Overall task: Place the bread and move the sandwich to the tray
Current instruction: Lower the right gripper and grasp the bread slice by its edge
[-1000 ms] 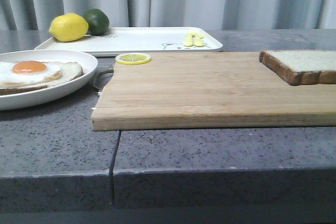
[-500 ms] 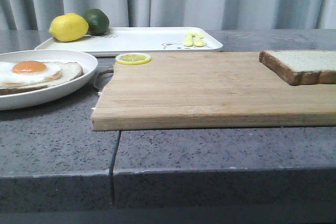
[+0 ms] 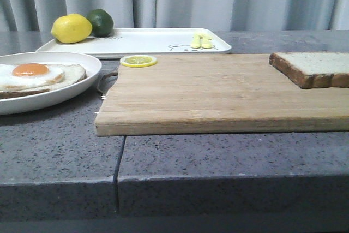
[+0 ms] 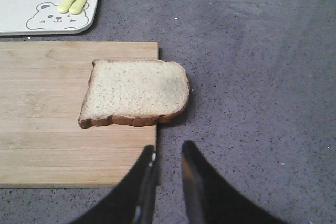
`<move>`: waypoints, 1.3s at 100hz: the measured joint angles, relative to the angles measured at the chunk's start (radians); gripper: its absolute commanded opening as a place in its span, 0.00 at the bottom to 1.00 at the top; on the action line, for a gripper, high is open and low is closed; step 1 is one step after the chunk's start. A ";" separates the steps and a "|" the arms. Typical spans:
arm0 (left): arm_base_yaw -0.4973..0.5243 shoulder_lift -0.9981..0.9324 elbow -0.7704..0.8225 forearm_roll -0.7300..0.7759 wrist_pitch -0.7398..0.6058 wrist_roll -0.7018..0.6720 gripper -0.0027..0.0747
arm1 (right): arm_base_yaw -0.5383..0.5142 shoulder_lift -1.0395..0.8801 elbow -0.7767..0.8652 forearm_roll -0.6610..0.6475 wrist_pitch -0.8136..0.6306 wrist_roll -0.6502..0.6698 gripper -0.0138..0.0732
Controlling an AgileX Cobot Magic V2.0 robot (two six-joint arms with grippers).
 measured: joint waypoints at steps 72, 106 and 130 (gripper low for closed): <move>0.000 0.000 0.000 0.000 0.002 0.015 0.73 | 0.000 0.000 0.000 0.000 -0.016 0.000 0.64; 0.000 0.000 0.000 0.000 0.002 0.015 0.73 | 0.000 0.000 0.000 0.000 -0.036 0.000 0.64; 0.000 0.000 0.000 0.000 0.002 0.015 0.73 | 0.000 0.000 0.000 0.000 -0.060 0.000 0.64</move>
